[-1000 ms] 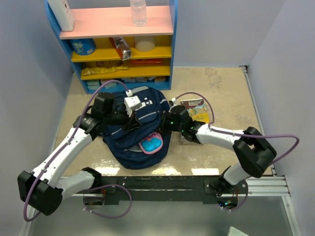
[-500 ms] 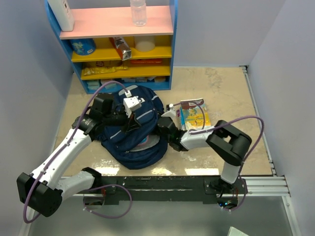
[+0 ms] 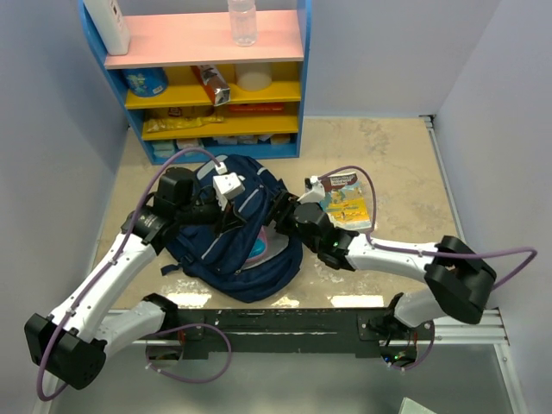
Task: Pack the student bag
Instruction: Place the stationery in the student bag.
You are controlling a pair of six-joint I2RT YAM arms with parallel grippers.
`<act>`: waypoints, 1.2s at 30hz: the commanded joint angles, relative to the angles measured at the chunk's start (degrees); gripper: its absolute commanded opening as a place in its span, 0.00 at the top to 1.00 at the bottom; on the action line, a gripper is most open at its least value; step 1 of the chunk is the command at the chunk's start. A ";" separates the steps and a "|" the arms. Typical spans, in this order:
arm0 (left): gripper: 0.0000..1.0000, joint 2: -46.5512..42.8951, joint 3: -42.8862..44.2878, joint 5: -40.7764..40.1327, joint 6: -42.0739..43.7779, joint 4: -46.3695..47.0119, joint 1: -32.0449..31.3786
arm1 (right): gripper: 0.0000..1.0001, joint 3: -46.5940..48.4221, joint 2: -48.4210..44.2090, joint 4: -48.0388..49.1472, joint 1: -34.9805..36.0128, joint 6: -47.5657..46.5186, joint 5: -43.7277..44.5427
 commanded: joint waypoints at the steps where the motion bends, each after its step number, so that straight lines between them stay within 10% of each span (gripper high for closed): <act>1: 1.00 0.16 -0.35 2.82 1.08 3.65 -0.67 | 0.40 0.93 -6.48 -8.42 1.53 -6.27 -3.50; 4: 1.00 0.60 -0.52 2.73 0.81 3.74 -0.67 | 0.79 -1.28 -10.35 -12.98 1.62 -9.08 -4.38; 11: 1.00 1.56 0.44 2.73 0.20 4.00 -0.67 | 1.00 -4.79 -10.72 -12.91 3.38 -10.85 -6.23; 36: 1.00 1.92 0.80 2.65 -0.24 4.18 -0.67 | 1.00 -2.95 1.06 -5.89 11.64 -13.58 -7.64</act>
